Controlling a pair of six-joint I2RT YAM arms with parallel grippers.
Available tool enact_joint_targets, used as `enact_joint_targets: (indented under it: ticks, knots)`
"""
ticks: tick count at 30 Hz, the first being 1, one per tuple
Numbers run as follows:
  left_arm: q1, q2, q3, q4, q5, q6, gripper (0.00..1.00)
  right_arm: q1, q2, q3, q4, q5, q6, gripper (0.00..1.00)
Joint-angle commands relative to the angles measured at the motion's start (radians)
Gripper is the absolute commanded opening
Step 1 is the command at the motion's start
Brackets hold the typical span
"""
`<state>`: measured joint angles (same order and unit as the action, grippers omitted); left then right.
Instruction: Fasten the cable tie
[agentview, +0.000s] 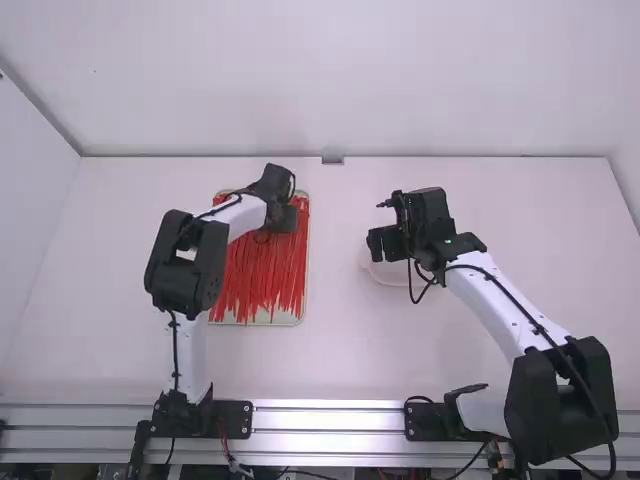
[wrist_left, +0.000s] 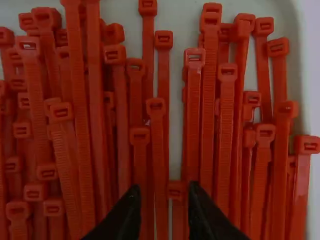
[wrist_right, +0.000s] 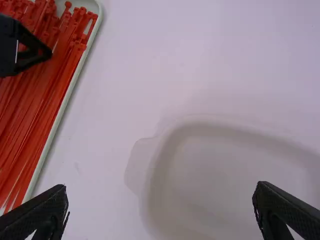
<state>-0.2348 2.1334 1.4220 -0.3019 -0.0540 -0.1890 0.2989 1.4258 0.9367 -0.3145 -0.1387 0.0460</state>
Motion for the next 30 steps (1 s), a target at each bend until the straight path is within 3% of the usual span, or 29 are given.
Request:
enact_joint_targets:
  ticks: [1, 11, 30]
  knots:
    - [-0.019, -0.064, -0.006, -0.004, -0.008, -0.008, 0.23, 0.003, 0.011, 0.029, -0.004, 0.004, -0.002, 0.98]
    - [-0.032, -0.064, -0.006, 0.003, 0.012, -0.005, 0.17, 0.003, 0.011, 0.029, -0.007, 0.004, -0.002, 0.98]
    - [-0.007, -0.063, -0.035, 0.040, 0.011, -0.022, 0.21, 0.003, 0.011, 0.029, -0.008, 0.004, -0.002, 0.98]
